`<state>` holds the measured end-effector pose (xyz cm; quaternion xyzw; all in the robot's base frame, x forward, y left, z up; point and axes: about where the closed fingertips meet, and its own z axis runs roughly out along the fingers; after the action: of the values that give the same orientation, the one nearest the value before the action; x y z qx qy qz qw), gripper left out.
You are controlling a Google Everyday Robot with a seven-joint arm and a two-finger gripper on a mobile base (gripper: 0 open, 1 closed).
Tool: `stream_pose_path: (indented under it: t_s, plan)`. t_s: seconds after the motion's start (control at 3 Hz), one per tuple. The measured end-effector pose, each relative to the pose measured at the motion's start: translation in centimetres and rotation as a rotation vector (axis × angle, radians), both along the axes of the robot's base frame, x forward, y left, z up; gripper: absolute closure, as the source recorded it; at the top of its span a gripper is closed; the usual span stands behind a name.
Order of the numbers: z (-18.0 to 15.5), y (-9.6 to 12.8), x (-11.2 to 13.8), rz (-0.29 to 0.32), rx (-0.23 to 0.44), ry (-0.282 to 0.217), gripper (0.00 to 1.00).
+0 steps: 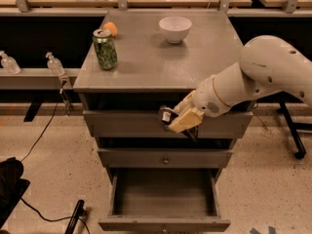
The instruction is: Place rxbar chocolate into bottom drawer
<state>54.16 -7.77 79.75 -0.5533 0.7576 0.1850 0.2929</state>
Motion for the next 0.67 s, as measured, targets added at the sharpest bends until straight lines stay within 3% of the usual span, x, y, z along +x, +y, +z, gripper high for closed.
stream_pose_path:
  t_s: [0.33, 0.67]
  plan:
    - [-2.0, -0.9, -0.2, 0.003, 0.048, -0.006, 1.00]
    - [-11.5, -5.0, -1.8, -0.045, 0.287, -0.032, 1.00]
